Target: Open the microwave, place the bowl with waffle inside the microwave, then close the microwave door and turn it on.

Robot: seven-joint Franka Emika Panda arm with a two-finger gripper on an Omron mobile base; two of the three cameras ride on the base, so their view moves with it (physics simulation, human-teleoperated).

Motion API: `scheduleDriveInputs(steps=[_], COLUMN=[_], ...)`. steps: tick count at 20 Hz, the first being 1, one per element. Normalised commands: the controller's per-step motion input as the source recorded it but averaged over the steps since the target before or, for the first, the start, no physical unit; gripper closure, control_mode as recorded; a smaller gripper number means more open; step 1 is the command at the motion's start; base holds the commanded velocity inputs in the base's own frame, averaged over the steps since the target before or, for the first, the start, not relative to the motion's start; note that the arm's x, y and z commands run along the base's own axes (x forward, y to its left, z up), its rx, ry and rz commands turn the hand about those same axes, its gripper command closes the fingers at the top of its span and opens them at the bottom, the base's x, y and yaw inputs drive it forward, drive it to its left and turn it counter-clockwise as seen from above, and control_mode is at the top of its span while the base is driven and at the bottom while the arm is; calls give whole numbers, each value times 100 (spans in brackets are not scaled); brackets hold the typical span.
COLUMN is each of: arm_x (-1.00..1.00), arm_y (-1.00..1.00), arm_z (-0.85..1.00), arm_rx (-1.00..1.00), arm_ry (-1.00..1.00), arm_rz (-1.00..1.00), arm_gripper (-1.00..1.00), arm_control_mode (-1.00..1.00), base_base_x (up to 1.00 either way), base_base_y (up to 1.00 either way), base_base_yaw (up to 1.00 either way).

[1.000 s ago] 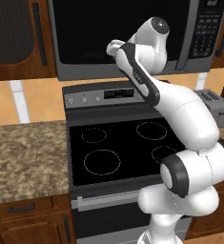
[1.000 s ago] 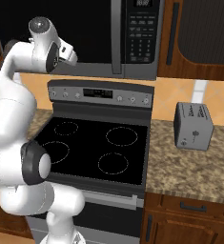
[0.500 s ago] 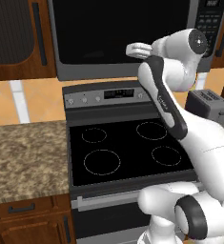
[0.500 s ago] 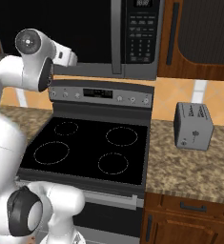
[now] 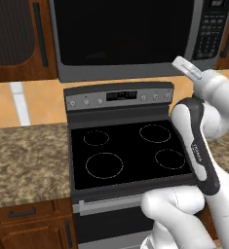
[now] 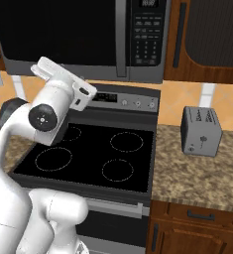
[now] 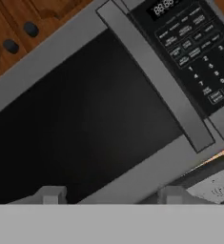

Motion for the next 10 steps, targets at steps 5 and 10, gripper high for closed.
scheduleDriveInputs(steps=[5, 10], arm_x=[-92, -33], arm_y=[-99, -80], arm_z=[35, 19], arm_rx=[61, 52], arm_ry=[-1, 6], arm_rz=[-28, -15], arm_gripper=[100, 100], arm_control_mode=[-100, -100], base_base_x=[0, 0], base_base_y=[0, 0], base_base_yaw=[0, 0])
